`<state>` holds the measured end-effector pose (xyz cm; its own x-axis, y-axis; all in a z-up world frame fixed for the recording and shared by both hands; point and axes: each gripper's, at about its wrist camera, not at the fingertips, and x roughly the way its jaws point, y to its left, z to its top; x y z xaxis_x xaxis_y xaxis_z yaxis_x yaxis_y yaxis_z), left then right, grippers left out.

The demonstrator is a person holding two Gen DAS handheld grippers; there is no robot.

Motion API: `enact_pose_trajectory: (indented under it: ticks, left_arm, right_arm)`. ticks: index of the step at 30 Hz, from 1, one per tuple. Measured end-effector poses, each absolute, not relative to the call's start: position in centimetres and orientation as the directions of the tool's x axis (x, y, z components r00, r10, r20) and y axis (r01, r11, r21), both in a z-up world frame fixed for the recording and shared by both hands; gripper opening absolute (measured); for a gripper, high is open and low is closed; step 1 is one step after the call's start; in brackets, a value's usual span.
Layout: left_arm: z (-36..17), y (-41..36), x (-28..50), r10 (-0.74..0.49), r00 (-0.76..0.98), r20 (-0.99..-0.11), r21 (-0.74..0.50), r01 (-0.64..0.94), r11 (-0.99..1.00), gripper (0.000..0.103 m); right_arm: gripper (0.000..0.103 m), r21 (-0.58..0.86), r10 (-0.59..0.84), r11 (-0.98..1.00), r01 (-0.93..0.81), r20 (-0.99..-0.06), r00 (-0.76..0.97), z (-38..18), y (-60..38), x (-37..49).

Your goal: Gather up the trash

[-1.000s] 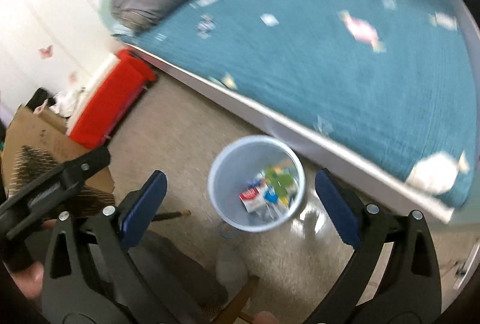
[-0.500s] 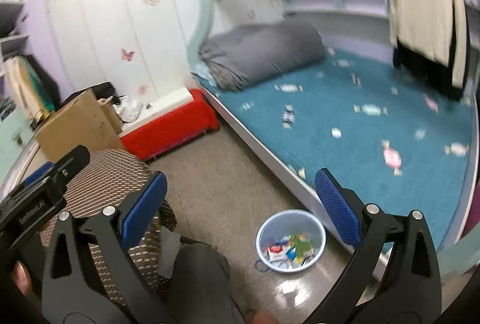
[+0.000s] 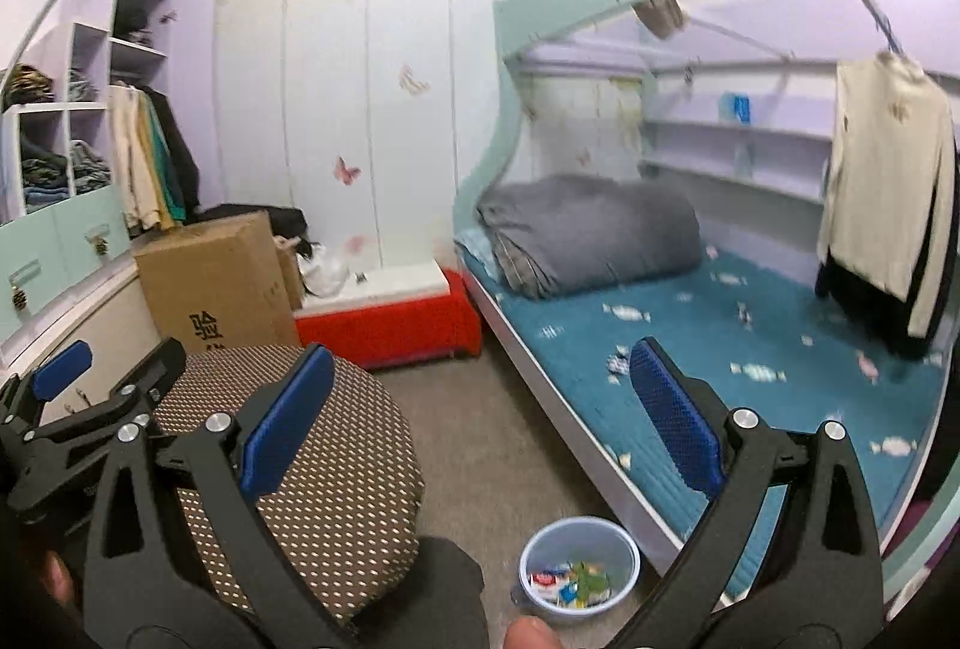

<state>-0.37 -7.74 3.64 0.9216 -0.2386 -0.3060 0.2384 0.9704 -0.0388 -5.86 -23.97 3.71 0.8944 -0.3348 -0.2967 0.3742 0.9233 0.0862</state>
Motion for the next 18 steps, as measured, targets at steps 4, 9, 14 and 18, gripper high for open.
enact_pose_trajectory:
  ticks: [4,9,14,18]
  left_arm:
    - [5.1,-5.9,-2.3,-0.189,0.947,-0.259,-0.013,0.192,0.981,0.098]
    - [5.4,-5.0,-3.8,-0.165,0.954,-0.249,0.036,0.180,0.983,0.099]
    - [5.7,-4.1,-4.9,-0.167,0.954,-0.250,0.042,0.183,0.982,0.099]
    - [5.9,-3.6,-5.5,-0.163,0.955,-0.247,0.043,0.179,0.983,0.099]
  right_arm:
    - [0.097,0.074,-0.318,0.934,0.349,-0.271,0.908,4.7,-22.6,-6.2]
    - [0.097,0.076,-0.288,0.946,0.315,-0.248,0.925,5.4,-21.3,-6.4]
    - [0.097,0.066,-0.265,0.956,0.286,-0.229,0.937,5.7,-20.2,-6.8]
    - [0.097,0.065,-0.253,0.960,0.274,-0.224,0.941,5.9,-19.7,-6.8]
